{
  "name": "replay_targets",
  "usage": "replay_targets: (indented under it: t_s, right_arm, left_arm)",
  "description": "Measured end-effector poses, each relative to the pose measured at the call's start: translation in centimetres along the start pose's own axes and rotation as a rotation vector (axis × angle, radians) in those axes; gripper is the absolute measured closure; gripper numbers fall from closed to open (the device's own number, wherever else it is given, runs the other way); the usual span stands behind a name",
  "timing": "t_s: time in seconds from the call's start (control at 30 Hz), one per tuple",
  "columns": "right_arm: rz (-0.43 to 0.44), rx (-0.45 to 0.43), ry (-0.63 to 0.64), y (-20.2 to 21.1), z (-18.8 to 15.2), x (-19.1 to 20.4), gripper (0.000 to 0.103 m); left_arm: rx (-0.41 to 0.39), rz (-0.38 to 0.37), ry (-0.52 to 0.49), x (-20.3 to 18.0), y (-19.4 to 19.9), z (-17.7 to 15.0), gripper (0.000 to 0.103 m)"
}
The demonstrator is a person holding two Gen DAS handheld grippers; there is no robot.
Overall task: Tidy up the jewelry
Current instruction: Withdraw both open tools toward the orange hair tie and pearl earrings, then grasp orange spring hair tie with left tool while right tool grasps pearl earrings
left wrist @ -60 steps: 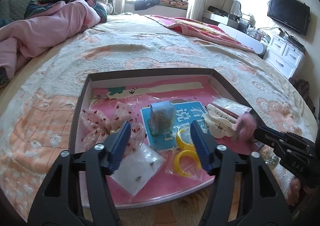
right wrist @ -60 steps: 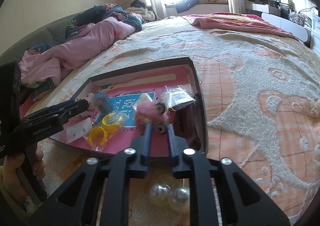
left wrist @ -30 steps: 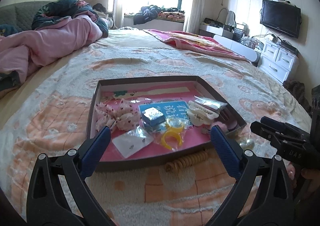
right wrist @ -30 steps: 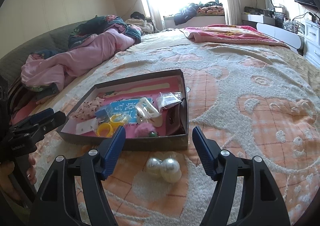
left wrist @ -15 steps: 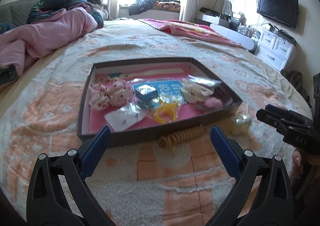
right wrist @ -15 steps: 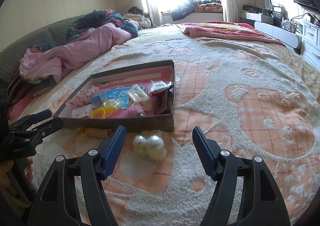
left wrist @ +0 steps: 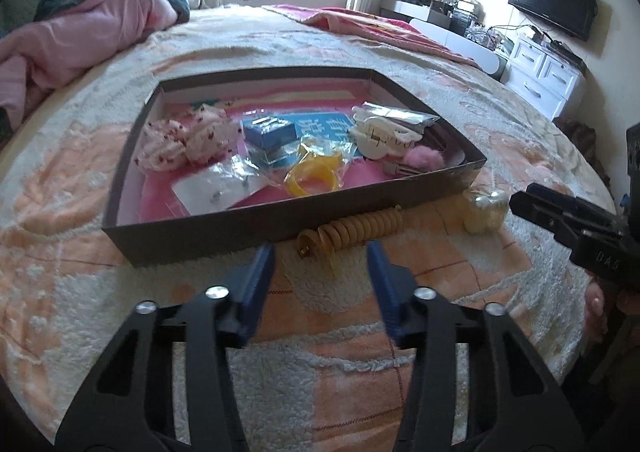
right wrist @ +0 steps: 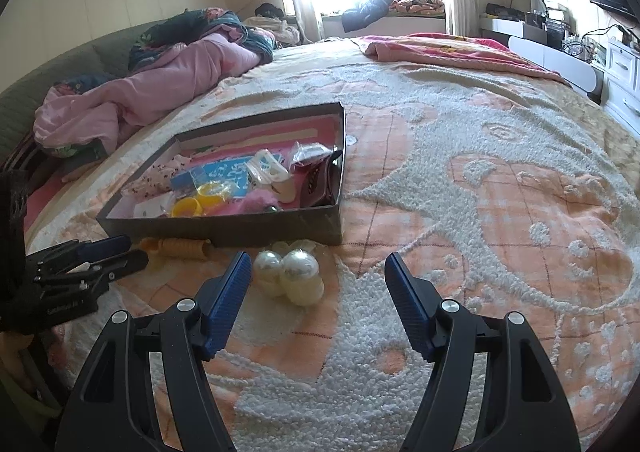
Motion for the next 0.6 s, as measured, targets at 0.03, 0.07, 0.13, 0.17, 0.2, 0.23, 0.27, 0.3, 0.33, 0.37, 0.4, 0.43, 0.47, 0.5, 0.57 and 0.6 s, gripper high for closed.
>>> replay_targets:
  t_s: [0.03,0.07,0.13,0.17,0.2,0.23,0.27,0.3,0.33,0.37,0.4,0.43,0.47,0.5,0.57,0.6]
  right_arm:
    - [0.000,0.003,0.002,-0.2,0.0,0.0,0.036]
    - [0.000,0.007,0.006,-0.3,-0.1,0.1,0.036]
    - [-0.002,0.018,0.014,-0.8,-0.3,0.2,0.036]
    - [-0.001,0.022,0.015,-1.0,-0.4,0.2,0.036]
    - [0.004,0.028,0.013,-1.2,-0.5,0.3,0.036]
    - [0.005,0.031,0.013,-1.4,-0.5,0.3,0.036]
    - [0.006,0.034,0.014,-1.6,-0.6,0.4,0.036]
    - [0.009,0.038,0.013,-1.9,-0.6,0.5,0.036]
    - [0.012,0.041,0.012,-2.1,-0.6,0.6,0.036]
    - [0.015,0.045,0.010,-2.3,-0.7,0.7,0.036]
    - [0.016,0.049,0.008,-2.5,-0.7,0.7,0.036]
    - [0.020,0.055,0.005,-2.8,-0.7,0.8,0.036]
    - [0.022,0.060,0.002,-3.1,-0.8,0.8,0.037]
    - [0.023,0.066,-0.002,-3.3,-0.8,0.8,0.038]
    - [0.033,0.084,-0.009,-3.8,-1.0,0.9,0.051]
    - [0.041,0.090,-0.011,-3.9,-1.0,1.0,0.053]
  left_arm:
    - [0.004,-0.006,0.007,0.0,-0.1,0.0,0.075]
    - [0.008,-0.012,0.015,0.0,-0.3,0.0,0.077]
    - [0.018,-0.025,0.028,0.0,-0.7,-0.1,0.081]
    - [0.022,-0.031,0.033,0.0,-0.8,-0.1,0.082]
    - [0.026,-0.036,0.036,-0.1,-0.9,-0.1,0.083]
    - [0.030,-0.040,0.037,-0.2,-1.0,-0.1,0.083]
    - [0.034,-0.042,0.037,-0.3,-1.1,-0.2,0.083]
    - [0.036,-0.042,0.038,-0.3,-1.2,-0.2,0.083]
    - [0.039,-0.039,0.039,-0.4,-1.4,-0.2,0.084]
    - [0.041,-0.037,0.040,-0.3,-1.4,-0.2,0.086]
    - [0.043,-0.036,0.042,-0.3,-1.5,-0.2,0.089]
    - [0.044,-0.038,0.046,-0.2,-1.6,-0.2,0.090]
    - [0.046,-0.040,0.049,-0.2,-1.6,-0.1,0.090]
    - [0.047,-0.040,0.052,-0.2,-1.6,-0.1,0.091]
    - [0.048,-0.045,0.049,-0.2,-1.6,-0.2,0.095]
    - [0.046,-0.042,0.046,-0.3,-1.6,-0.1,0.095]
Point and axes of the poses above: each gripper's, at about its wrist camera, not at the fingertips, and y roughly against the way its jaws point, x to its left, z to its top, the point moved 10 cm from there along -y, roughly the way its jaws point, and after that the axes turned 6 degrees about z, right-handed, at the moved point
